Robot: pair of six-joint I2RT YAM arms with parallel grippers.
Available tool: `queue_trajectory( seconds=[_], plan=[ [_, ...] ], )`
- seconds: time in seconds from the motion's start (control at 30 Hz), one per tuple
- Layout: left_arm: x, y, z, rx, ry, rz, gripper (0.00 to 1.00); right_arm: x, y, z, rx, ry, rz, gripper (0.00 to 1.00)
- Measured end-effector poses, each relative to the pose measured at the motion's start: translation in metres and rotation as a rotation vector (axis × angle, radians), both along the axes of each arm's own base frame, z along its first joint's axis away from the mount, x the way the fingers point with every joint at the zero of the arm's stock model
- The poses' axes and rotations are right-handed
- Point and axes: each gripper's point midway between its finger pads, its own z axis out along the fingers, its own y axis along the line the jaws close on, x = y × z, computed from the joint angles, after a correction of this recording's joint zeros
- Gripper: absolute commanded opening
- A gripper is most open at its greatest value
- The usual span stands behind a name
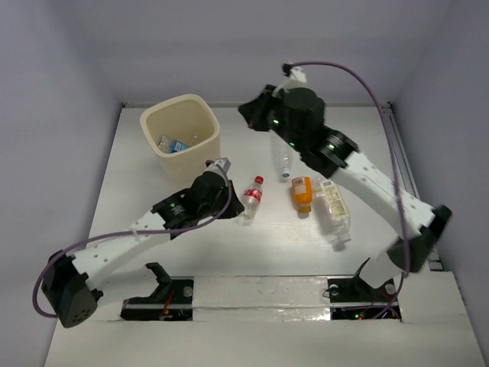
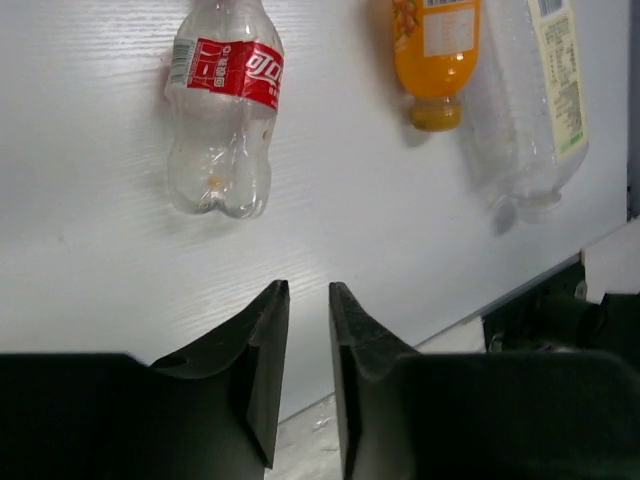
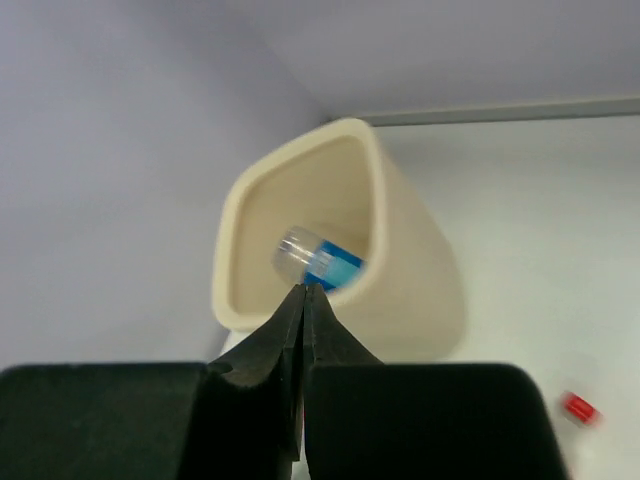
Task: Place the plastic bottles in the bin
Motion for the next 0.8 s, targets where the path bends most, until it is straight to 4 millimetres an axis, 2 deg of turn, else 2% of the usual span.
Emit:
queue_trajectory(
  seconds=[0.07, 0.1, 0.17, 0.2, 0.23, 0.33, 0.37, 0.43, 0.47, 0.53, 0.57, 0.67, 0.8],
  plan=[
    [0.009, -0.010, -0.003, 0.051, -0.015, -0.003, 0.40, -0.018, -0.049, -0.003, -0.003, -0.003, -0.041, 0.00],
    [0.015, -0.013, -0.005, 0.076, -0.023, 0.004, 0.54, -0.023, -0.068, -0.008, -0.002, -0.003, -0.060, 0.00],
    [0.028, -0.016, -0.008, 0.122, -0.041, 0.023, 0.63, -0.034, -0.109, -0.035, -0.033, 0.029, -0.118, 0.00],
    [0.035, -0.017, -0.012, 0.147, -0.044, 0.035, 0.68, -0.039, -0.121, -0.052, -0.054, 0.054, -0.134, 0.00],
    [0.040, -0.018, -0.015, 0.172, -0.048, 0.041, 0.69, -0.046, -0.131, -0.072, -0.078, 0.081, -0.144, 0.00],
    [0.053, -0.022, -0.033, 0.248, -0.042, 0.051, 0.72, -0.069, -0.147, -0.136, -0.171, 0.189, -0.139, 0.06],
    [0.056, -0.023, -0.039, 0.270, -0.036, 0.050, 0.74, -0.076, -0.153, -0.155, -0.201, 0.222, -0.138, 0.11],
    [0.062, -0.024, -0.054, 0.322, -0.022, 0.051, 0.75, -0.090, -0.165, -0.185, -0.255, 0.284, -0.143, 0.17],
    [0.065, -0.025, -0.059, 0.344, -0.018, 0.050, 0.75, -0.093, -0.170, -0.194, -0.274, 0.305, -0.148, 0.27],
    [0.074, -0.027, -0.068, 0.394, -0.012, 0.053, 0.75, -0.095, -0.177, -0.201, -0.295, 0.323, -0.163, 0.38],
    [0.079, -0.030, -0.071, 0.414, -0.014, 0.055, 0.75, -0.094, -0.179, -0.202, -0.297, 0.325, -0.170, 0.50],
    [0.097, -0.040, -0.074, 0.453, -0.029, 0.061, 0.76, -0.091, -0.183, -0.209, -0.312, 0.341, -0.190, 0.65],
    [0.110, -0.049, -0.081, 0.486, -0.039, 0.062, 0.75, -0.084, -0.186, -0.229, -0.360, 0.393, -0.205, 0.75]
  ],
)
